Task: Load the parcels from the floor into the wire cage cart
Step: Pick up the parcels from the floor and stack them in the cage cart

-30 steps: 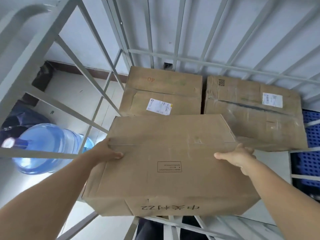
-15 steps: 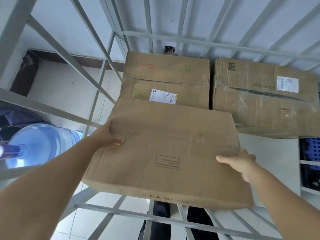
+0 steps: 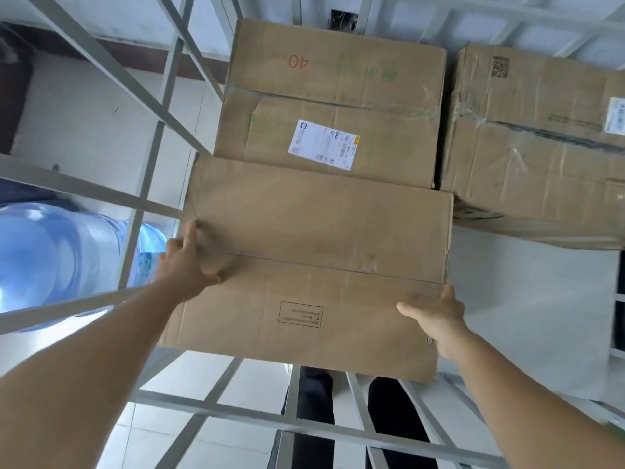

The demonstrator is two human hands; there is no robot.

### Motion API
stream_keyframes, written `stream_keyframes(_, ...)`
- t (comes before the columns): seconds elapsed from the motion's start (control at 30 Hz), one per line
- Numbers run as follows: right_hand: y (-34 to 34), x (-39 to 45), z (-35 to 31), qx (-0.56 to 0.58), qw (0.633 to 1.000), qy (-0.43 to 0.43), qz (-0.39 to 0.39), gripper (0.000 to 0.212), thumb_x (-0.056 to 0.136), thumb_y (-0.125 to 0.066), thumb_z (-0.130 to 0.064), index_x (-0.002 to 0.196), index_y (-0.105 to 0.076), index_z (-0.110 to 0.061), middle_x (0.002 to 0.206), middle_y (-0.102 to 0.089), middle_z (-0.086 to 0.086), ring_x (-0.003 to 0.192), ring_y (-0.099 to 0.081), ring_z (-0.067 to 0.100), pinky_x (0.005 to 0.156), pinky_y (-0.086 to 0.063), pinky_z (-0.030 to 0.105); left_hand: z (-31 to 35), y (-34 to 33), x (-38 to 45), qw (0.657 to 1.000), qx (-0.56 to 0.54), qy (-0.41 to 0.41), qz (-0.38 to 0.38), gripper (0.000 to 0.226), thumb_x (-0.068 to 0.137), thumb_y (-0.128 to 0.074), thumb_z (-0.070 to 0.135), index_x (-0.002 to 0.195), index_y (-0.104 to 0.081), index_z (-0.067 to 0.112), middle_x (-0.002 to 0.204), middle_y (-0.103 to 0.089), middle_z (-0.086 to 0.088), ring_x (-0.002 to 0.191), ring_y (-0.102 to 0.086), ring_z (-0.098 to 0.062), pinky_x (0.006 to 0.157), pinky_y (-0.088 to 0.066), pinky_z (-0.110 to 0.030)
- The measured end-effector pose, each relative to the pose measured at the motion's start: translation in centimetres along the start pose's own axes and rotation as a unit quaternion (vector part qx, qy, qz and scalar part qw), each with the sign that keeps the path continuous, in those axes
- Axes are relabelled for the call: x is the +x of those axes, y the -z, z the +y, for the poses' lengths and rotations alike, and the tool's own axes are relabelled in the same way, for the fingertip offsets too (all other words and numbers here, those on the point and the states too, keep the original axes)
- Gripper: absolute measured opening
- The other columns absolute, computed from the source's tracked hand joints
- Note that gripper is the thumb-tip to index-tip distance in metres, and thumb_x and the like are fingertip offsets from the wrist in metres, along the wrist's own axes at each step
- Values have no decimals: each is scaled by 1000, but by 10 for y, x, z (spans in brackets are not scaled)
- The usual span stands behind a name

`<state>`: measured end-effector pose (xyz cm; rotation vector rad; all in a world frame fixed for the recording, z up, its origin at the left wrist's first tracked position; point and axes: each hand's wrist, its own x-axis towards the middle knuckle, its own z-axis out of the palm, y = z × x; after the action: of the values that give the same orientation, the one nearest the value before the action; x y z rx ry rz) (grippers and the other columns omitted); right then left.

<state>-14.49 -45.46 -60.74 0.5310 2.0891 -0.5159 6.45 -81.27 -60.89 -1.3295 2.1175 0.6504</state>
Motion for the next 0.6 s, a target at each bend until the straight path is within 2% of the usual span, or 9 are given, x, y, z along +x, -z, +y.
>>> stream_keyframes(0.1, -10, 13, -1, -12, 1000, 13, 0, 100, 74, -84, -31, 149, -21, -15, 145, -27, 13, 127, -45, 35, 95, -42, 42, -7, -11, 7, 1000, 11, 11, 15, 119, 64, -85, 37, 147, 1, 42, 133, -35, -13, 119, -41, -39, 96, -42, -56)
stream_keyframes(0.33, -23, 33, 2, -35, 999, 14, 8, 105, 72, -85, -34, 151, -18, -18, 146, -26, 14, 127, -44, 37, 98, -44, 45, -9, -37, 15, 1000, 8, 4, 10, 116, 67, -84, 34, 150, -4, 37, 135, -32, -16, 119, -41, -45, 97, -40, -50)
stream_keyframes(0.5, -30, 39, 8, -59, 998, 29, -2, 114, 76, -82, -32, 156, -2, -21, 154, -16, 12, 135, -37, 33, 99, -40, 40, -11, -49, 22, 1000, 25, -6, -8, 114, 71, -82, 33, 153, -2, 33, 144, -28, -16, 124, -38, -44, 103, -36, -48)
stream_keyframes(0.6, -36, 39, 5, -113, 992, 61, -20, 117, 77, -81, -34, 156, 5, -22, 158, -6, 7, 139, -35, 29, 104, -37, 35, -2, -54, 22, 999, 30, -21, -18, 113, 72, -82, 30, 154, -5, 31, 144, -29, -14, 126, -37, -41, 106, -33, -45)
